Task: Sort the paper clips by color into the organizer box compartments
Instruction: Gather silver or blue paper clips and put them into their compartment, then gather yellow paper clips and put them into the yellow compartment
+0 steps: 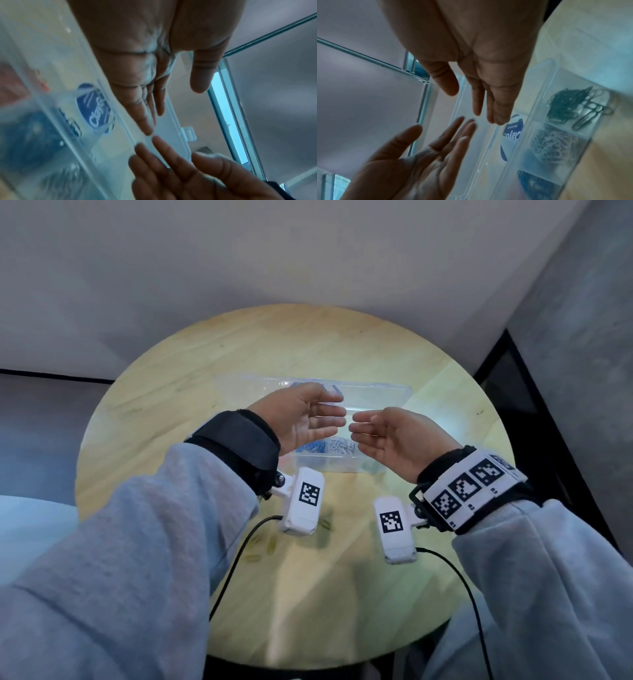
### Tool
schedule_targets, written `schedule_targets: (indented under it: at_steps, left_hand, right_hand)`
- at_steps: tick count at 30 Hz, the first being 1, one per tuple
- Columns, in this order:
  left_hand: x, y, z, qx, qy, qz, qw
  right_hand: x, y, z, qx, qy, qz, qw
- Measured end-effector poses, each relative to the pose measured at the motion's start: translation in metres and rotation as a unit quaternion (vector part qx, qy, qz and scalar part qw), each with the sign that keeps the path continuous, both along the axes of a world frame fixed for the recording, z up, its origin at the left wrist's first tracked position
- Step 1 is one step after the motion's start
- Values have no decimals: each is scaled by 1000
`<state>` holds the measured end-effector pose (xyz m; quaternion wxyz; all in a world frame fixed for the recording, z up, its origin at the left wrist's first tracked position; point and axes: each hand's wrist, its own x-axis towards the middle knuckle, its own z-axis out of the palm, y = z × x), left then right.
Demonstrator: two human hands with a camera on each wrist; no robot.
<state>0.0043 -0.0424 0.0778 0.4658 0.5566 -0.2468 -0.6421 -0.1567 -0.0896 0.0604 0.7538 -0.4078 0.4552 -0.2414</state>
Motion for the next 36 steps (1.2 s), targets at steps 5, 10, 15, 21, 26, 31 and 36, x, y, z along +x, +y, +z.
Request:
schedule_targets:
  at_steps: [5, 10, 15, 21, 26, 31, 36]
  left_hand:
    - [5, 40, 8, 18, -302, -107, 947]
    - [7, 81, -6, 110, -593, -272, 750]
    - [11, 97, -30, 214, -664, -328, 637]
    - [10, 94, -50, 233, -659, -331, 634]
    - [11, 91, -59, 245, -659, -349, 619]
    - [12, 92, -65, 256, -656, -349, 618]
    - [13, 92, -63, 240, -632, -325, 662]
  right_hand:
    - [-8, 32, -3, -90, 113, 65, 987]
    - [-10, 60, -23, -272, 331, 272, 862]
    - [-3, 68, -43, -346, 436, 324, 765]
    - [2, 68, -60, -348, 486, 345, 724]
    - [12, 67, -62, -359, 494, 355, 708]
    - [17, 65, -63, -369, 501, 387, 681]
    - [14, 68, -61, -352, 502, 391, 687]
